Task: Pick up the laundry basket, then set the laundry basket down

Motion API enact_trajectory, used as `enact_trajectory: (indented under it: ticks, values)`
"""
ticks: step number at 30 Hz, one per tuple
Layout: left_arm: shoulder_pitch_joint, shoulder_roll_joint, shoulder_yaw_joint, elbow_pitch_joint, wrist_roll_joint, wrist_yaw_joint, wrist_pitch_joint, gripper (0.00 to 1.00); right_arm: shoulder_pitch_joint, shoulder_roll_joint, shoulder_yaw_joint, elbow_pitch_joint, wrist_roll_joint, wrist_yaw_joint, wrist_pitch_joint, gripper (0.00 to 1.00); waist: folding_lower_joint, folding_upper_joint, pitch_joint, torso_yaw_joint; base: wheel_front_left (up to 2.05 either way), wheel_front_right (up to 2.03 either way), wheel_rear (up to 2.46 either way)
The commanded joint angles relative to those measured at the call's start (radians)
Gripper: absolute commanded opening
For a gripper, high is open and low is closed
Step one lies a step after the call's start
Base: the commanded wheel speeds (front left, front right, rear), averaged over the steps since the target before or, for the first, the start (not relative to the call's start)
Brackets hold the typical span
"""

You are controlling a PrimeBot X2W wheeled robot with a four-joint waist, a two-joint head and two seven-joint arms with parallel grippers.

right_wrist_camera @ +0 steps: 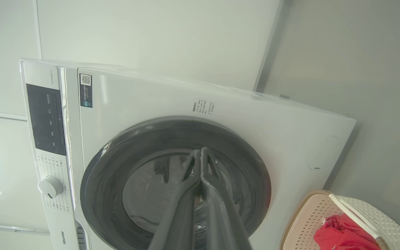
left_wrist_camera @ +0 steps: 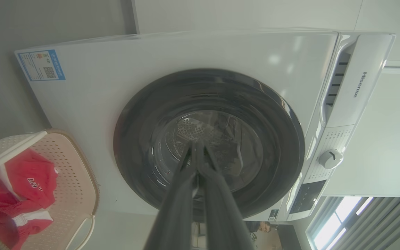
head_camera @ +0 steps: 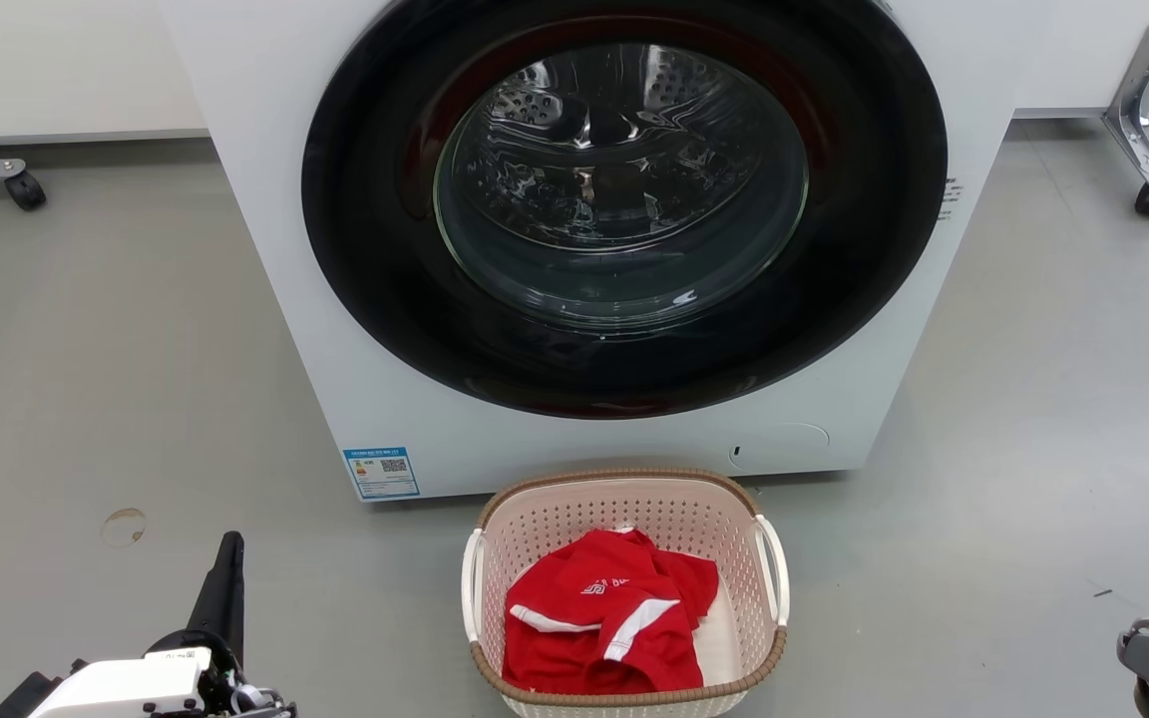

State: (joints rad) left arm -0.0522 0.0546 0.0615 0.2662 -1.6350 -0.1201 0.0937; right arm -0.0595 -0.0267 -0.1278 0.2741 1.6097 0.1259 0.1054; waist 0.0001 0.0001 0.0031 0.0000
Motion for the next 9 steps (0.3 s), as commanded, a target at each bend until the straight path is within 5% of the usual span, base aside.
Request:
enact_trajectory:
  ticks: [1,9]
  values:
    - [-0.054,0.010,0.033,-0.022,0.011,-0.011,0.004,0.00,-0.048,-0.025,0.014,-0.029,-0.001,0.005,0.007,0.00,-0.0001,-0.0001,0.000,0.000,0.00,0.00,0.00]
    - [-0.054,0.008,0.035,-0.022,0.012,-0.011,0.006,0.00,-0.048,-0.024,0.014,-0.029,-0.001,0.005,0.008,0.00,-0.0001,-0.0001,0.000,0.000,0.00,0.00,0.00]
